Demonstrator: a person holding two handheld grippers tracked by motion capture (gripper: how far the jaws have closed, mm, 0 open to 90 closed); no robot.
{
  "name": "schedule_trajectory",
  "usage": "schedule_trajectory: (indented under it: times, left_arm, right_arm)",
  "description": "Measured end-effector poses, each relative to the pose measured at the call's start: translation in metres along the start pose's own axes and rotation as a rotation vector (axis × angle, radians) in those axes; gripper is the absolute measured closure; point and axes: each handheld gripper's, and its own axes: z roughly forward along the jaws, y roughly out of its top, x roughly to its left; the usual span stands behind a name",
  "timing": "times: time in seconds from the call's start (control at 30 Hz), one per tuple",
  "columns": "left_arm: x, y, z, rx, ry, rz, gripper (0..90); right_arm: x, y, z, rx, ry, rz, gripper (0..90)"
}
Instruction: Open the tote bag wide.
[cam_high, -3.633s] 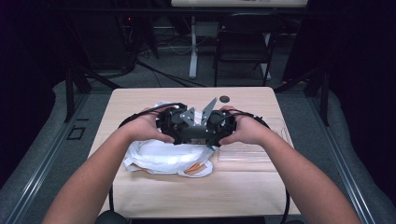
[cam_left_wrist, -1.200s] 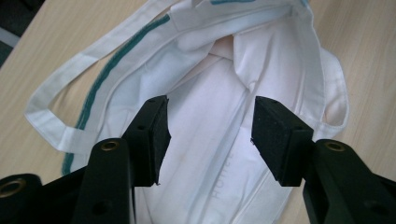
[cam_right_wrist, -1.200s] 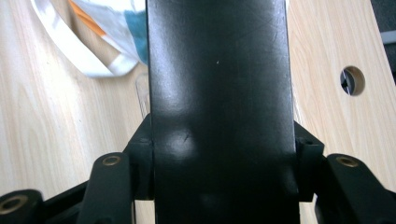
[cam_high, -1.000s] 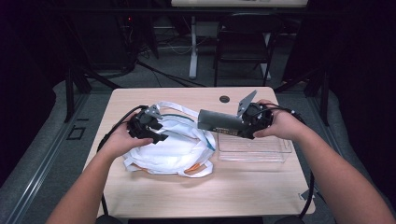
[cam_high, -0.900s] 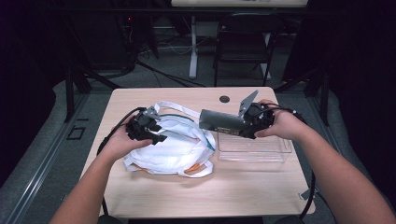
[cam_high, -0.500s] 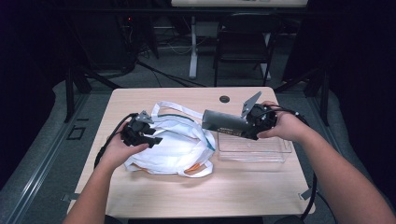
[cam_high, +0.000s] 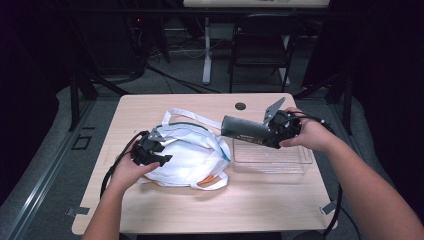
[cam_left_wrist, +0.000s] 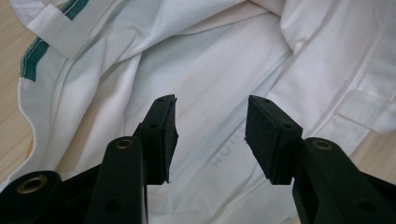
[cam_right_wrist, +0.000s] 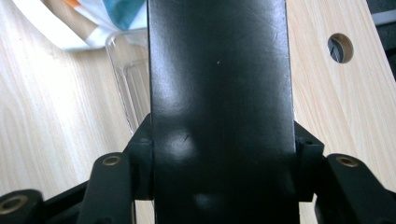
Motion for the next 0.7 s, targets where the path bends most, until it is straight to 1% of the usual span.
schedule_trajectory:
  times: [0.03,0.1,0.13,0.17,0.2,0.3,0.33,0.37,0.4,0.43,0.47,0.5,0.53,0.6,0.63,0.7]
  left_arm:
    - [0.0,0.0,0.0,0.0,0.0,0.0,53.2]
    - [0.001,-0.002,0.002,0.0,0.002,-0.007,53.2]
    - [0.001,-0.004,0.004,0.005,0.01,-0.004,53.2]
    - [0.001,-0.004,0.004,0.005,0.01,-0.004,53.2]
    - [0.002,-0.005,0.005,0.015,0.011,-0.005,53.2]
    - [0.002,-0.006,0.005,0.011,0.017,-0.002,53.2]
    - [0.003,-0.007,0.004,0.017,0.014,0.0,53.2]
    - [0.003,-0.007,0.004,0.017,0.014,0.0,53.2]
    - [0.003,-0.007,0.003,0.021,0.015,0.004,53.2]
    - [0.003,-0.007,0.003,0.024,0.018,0.006,53.2]
    - [0.003,-0.007,0.002,0.025,0.016,0.0,53.1]
    - [0.003,-0.007,0.002,0.025,0.016,0.0,53.1]
    - [0.004,-0.007,0.0,0.017,0.024,-0.004,53.2]
    - [0.004,-0.007,-0.001,0.014,0.026,-0.006,53.1]
    - [0.003,-0.006,-0.001,0.012,0.029,-0.005,53.1]
    - [0.003,-0.006,-0.003,0.018,0.024,-0.004,53.1]
  right_arm:
    - [-0.001,-0.001,-0.001,0.013,-0.007,-0.01,42.6]
    - [-0.002,-0.003,0.0,0.011,-0.006,-0.002,42.6]
    - [-0.003,-0.005,0.0,0.023,-0.015,-0.004,42.6]
    - [-0.003,-0.005,0.0,0.023,-0.015,-0.004,42.6]
    - [-0.004,-0.008,0.0,0.02,-0.017,0.005,42.6]
    - [-0.006,-0.012,0.0,0.016,-0.019,0.013,42.6]
    - [-0.008,-0.016,0.001,0.025,-0.026,0.014,42.6]
    - [-0.008,-0.016,0.001,0.025,-0.026,0.014,42.6]
    - [-0.009,-0.017,0.0,0.039,-0.033,0.009,42.6]
    - [-0.01,-0.021,0.002,0.035,-0.029,0.016,42.6]
    - [-0.011,-0.025,0.003,0.033,-0.03,0.024,42.7]
    - [-0.011,-0.025,0.003,0.033,-0.03,0.024,42.7]
    - [-0.013,-0.029,0.005,0.043,-0.034,0.025,42.6]
    - [-0.014,-0.033,0.008,0.048,-0.031,0.03,42.6]
    - [-0.015,-0.034,0.009,0.057,-0.038,0.027,42.6]
    - [-0.017,-0.038,0.012,0.065,-0.039,0.029,42.6]
